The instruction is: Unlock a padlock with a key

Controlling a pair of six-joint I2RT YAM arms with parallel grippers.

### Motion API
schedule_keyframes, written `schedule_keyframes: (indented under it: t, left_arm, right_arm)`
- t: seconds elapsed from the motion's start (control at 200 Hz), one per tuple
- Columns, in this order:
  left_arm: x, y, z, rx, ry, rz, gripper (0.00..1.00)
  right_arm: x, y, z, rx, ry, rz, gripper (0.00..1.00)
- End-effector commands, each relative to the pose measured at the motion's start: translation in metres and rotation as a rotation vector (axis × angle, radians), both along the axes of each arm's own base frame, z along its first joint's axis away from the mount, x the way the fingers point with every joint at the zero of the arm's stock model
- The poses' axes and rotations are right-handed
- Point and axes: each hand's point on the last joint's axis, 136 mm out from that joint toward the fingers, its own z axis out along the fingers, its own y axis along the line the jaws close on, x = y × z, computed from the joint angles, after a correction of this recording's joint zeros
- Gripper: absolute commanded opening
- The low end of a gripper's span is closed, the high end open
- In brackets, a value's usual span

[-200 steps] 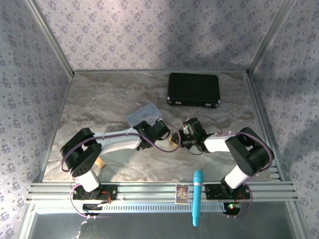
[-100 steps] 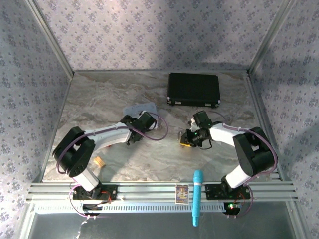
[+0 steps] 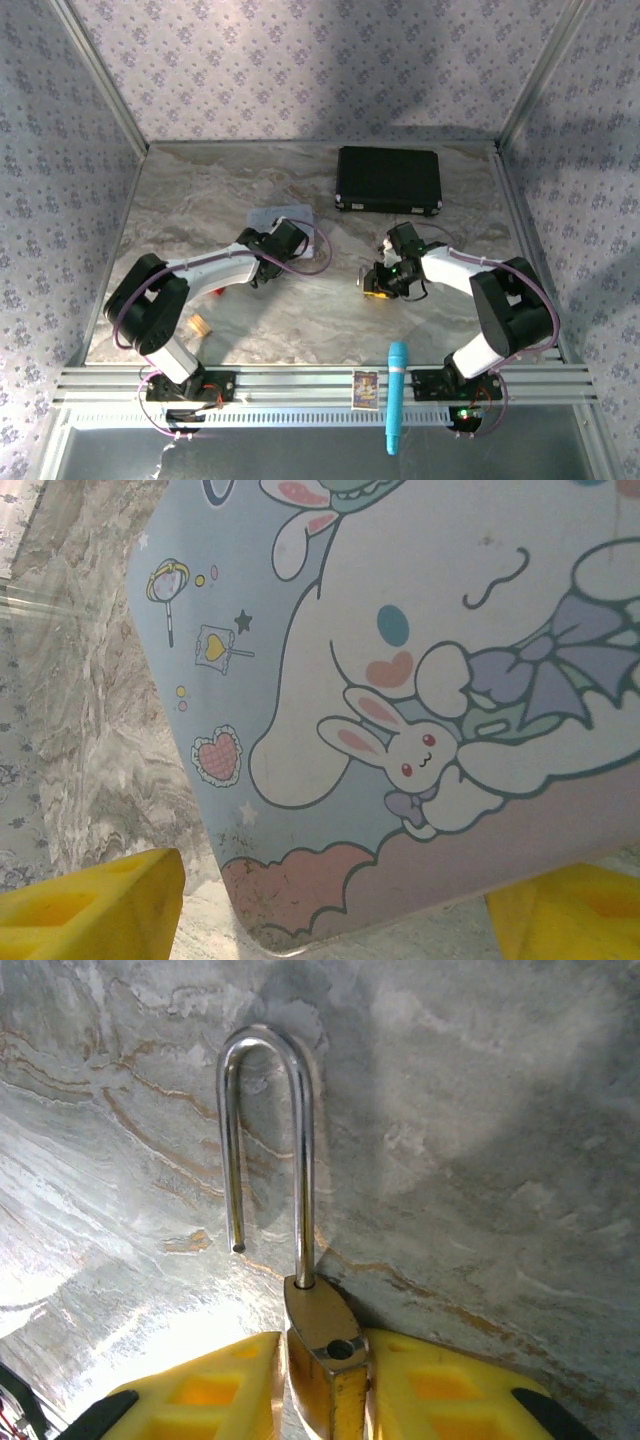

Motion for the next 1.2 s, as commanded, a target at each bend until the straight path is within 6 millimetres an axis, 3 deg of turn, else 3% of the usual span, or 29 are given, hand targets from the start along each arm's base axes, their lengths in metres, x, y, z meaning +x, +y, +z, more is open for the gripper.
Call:
schedule_keyframes:
  t: [0.0, 0.195, 0.22, 0.285, 0.425, 0.455, 0.475, 0.555, 0.67, 0.83, 0.984, 1.134, 1.194]
  left_arm:
    - [0.004, -0.006, 0.012, -0.071, -0.038, 0.015, 0.78]
    - [0.001, -0.012, 0.031, -0.159, -0.068, 0.025, 0.81]
    - [0.001, -0.012, 0.036, -0.173, -0.076, 0.029, 0.92]
    - [-0.001, -0.012, 0.048, -0.220, -0.099, 0.037, 1.00]
    - [-0.007, -0.010, 0.080, -0.366, -0.170, 0.067, 1.00]
    - [-0.008, -0.007, 0.087, -0.410, -0.193, 0.081, 1.00]
    - [-0.009, -0.005, 0.092, -0.441, -0.208, 0.090, 1.00]
    - [-0.006, 0.010, 0.110, -0.561, -0.292, 0.155, 1.00]
    - [0.001, 0.060, 0.127, -0.668, -0.441, 0.340, 1.00]
    - [0.012, 0.120, 0.123, -0.672, -0.617, 0.442, 1.00]
    - [0.011, 0.182, 0.097, -0.619, -0.701, 0.626, 1.00]
    - [0.027, 0.207, 0.061, -0.575, -0.677, 0.646, 1.00]
    - [0.035, 0.204, 0.048, -0.587, -0.647, 0.610, 1.00]
  right_arm:
    - [-0.011, -0.013, -0.003, -0.081, 0.033, 0.010, 0.33]
    - [-0.006, -0.018, 0.005, -0.122, -0.002, 0.009, 0.44]
    - [-0.004, -0.020, 0.006, -0.130, -0.008, 0.007, 0.45]
    - [-0.001, -0.023, 0.012, -0.152, -0.039, 0.009, 0.52]
    - [0.019, -0.029, 0.043, -0.220, -0.207, 0.009, 0.75]
    - [0.027, -0.035, 0.053, -0.264, -0.267, -0.010, 0.83]
    - [0.032, -0.040, 0.060, -0.294, -0.304, -0.024, 0.98]
    - [0.048, -0.059, 0.087, -0.390, -0.415, -0.087, 0.99]
    - [0.070, -0.079, 0.120, -0.449, -0.589, -0.151, 0.99]
    - [0.094, -0.113, 0.156, -0.467, -0.840, -0.264, 0.99]
    - [0.101, -0.155, 0.148, -0.563, -0.998, -0.331, 0.99]
    - [0.106, -0.204, 0.136, -0.667, -1.017, -0.465, 0.98]
    - [0.108, -0.219, 0.127, -0.680, -1.017, -0.500, 0.98]
